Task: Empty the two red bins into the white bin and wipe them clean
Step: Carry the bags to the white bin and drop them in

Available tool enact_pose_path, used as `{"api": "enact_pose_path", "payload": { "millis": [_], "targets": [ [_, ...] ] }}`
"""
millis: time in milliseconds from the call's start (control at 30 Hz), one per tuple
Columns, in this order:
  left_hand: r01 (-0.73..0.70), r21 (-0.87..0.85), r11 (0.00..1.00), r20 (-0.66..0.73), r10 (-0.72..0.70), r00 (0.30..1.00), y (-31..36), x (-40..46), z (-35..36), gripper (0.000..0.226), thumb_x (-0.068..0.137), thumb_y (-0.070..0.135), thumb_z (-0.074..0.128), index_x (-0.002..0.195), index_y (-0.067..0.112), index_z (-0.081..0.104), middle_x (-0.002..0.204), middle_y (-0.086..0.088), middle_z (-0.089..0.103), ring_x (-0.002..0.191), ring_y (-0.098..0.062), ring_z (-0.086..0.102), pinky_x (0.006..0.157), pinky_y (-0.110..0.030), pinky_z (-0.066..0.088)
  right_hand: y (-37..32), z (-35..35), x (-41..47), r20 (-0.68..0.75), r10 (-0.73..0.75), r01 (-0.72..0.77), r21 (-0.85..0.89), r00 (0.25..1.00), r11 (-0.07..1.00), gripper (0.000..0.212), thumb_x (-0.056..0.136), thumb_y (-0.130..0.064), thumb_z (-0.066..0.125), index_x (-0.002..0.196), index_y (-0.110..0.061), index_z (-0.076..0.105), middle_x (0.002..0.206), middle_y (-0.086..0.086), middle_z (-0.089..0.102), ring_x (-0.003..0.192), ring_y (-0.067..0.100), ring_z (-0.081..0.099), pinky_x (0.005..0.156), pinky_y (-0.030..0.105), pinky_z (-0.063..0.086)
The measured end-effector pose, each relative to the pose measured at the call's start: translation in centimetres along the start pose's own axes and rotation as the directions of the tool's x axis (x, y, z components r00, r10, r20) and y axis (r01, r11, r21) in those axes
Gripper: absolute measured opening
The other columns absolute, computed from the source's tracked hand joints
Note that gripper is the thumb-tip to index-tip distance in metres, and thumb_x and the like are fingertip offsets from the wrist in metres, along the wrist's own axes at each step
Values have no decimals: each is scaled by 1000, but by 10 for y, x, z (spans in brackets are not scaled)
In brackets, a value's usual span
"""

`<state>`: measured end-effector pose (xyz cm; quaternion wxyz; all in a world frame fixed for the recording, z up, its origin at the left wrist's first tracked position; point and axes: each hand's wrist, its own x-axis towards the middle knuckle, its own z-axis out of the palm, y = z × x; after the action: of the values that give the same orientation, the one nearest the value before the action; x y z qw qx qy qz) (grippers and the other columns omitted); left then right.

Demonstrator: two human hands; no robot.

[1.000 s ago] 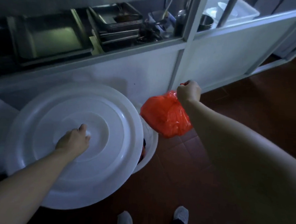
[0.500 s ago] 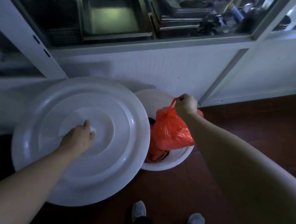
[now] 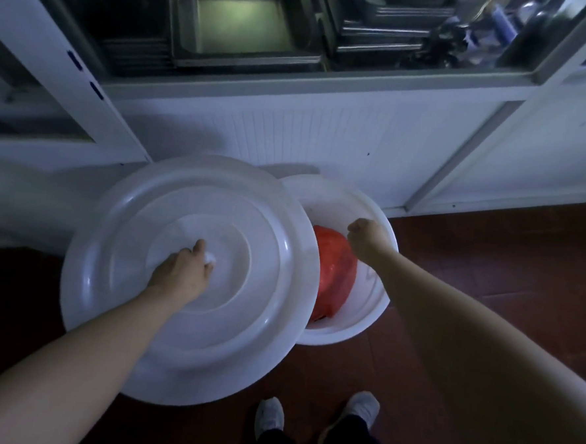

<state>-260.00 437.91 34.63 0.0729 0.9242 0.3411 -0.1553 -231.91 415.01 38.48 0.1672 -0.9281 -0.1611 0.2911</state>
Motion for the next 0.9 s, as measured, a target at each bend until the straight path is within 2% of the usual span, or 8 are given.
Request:
{"api": "enact_pose_path", "payload": {
  "millis": [100,200,333,467,533,700,900],
  "targets": [
    [-17,16,1000,13,16,1000,34,12,2,40,98,40,45,120,8,38,103,-23,61,95,-41,63,70,-42,49,25,-8,11,4,-7,7,-36,1000,999,36,97,-8,45,128,-6,62,131,13,63,118,32,60,97,34,49],
    [-24,22,999,30,23,999,75,28,8,39,97,40,45,120,9,38,102,-22,61,94,-41,63,70,-42,50,56,-17,25,1,-33,33,-20,999,999,40,93,-9,46,129,-15,63,131,9,63,117,29,59,89,28,47],
    [-46,14,999,33,46,998,137,52,21,39,97,40,45,120,10,39,103,-20,61,95,-40,62,71,-41,50,96,-25,43,11,-85,85,-27,996,996,42,95,-15,44,135,-21,56,137,7,55,117,29,57,93,36,50],
    [-72,32,997,69,70,995,191,80,46,41,98,41,43,125,11,38,106,-19,61,99,-39,62,73,-40,50,137,-21,66,7,-144,144,-90,989,985,40,100,-23,42,140,-22,51,139,3,51,113,25,58,84,34,47],
    [-83,36,996,84,79,993,211,94,62,41,97,41,44,124,11,38,107,-18,61,98,-38,62,72,-39,50,153,-14,77,-3,-136,136,-80,991,988,39,101,-25,42,139,-22,52,139,2,50,113,25,57,85,35,47],
    [-116,31,993,103,113,988,236,124,97,38,97,40,45,121,12,39,105,-19,61,98,-40,61,71,-40,48,184,14,103,33,-109,111,-63,993,992,38,101,-25,42,137,-24,54,139,2,51,115,26,57,92,38,47],
    [-147,61,987,118,139,983,238,157,130,39,97,40,46,122,12,37,105,-19,60,99,-40,59,65,-38,41,198,51,129,10,-113,114,-36,994,993,37,100,-21,43,134,-20,57,137,4,55,115,29,58,95,42,49]
  ]
}}
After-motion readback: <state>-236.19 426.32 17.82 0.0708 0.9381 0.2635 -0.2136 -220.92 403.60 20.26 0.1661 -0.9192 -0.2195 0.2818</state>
